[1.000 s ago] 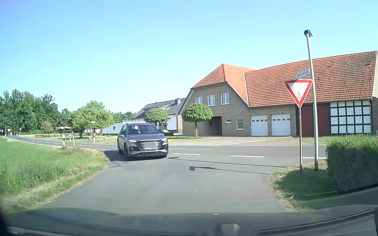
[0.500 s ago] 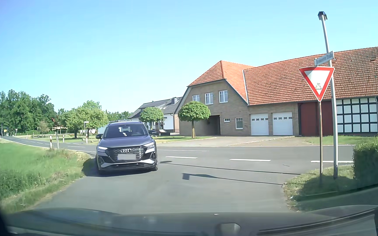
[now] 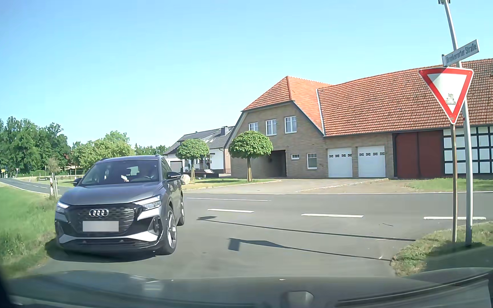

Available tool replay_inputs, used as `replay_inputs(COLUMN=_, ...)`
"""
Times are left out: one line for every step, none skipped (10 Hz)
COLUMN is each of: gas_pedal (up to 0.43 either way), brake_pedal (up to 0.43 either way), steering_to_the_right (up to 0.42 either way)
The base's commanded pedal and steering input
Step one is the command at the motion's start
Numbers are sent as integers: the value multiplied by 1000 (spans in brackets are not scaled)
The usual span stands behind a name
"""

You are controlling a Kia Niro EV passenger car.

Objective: Follow the waypoints while adhering to traffic rules and regulations

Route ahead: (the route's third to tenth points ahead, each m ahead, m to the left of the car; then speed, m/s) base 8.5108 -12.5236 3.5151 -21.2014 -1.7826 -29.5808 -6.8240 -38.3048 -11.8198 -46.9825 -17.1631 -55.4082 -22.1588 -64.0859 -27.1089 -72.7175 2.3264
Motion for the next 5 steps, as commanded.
replay_inputs(gas_pedal=0, brake_pedal=18, steering_to_the_right=10)
replay_inputs(gas_pedal=0, brake_pedal=12, steering_to_the_right=10)
replay_inputs(gas_pedal=0, brake_pedal=6, steering_to_the_right=7)
replay_inputs(gas_pedal=0, brake_pedal=6, steering_to_the_right=5)
replay_inputs(gas_pedal=0, brake_pedal=6, steering_to_the_right=2)
